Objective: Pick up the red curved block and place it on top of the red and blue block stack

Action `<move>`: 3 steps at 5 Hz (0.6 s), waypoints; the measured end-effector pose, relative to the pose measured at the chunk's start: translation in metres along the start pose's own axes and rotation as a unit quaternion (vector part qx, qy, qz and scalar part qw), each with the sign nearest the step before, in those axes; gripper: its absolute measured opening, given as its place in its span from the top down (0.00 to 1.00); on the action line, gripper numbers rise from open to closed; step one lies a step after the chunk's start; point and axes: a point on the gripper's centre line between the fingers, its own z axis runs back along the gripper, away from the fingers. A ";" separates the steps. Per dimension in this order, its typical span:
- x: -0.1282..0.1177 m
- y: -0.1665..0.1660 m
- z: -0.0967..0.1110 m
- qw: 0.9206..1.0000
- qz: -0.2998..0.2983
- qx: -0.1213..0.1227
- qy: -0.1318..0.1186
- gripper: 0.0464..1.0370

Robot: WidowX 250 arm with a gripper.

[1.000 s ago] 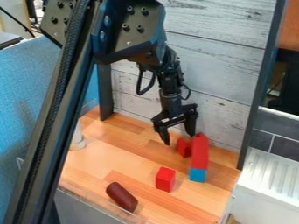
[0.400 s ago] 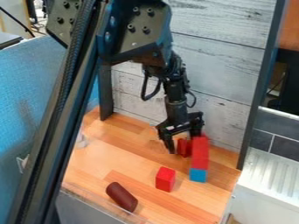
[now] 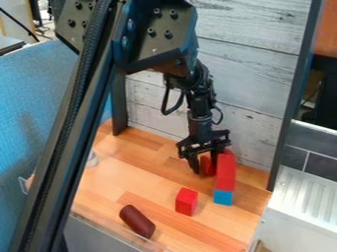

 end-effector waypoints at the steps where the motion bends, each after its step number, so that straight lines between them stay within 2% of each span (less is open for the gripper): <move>1: 0.000 -0.002 -0.002 1.000 -0.017 -0.003 -0.006 0.67; 2: -0.002 -0.001 0.003 1.000 -0.024 -0.009 -0.012 0.78; 3: -0.007 0.004 0.013 1.000 -0.016 -0.025 -0.009 0.84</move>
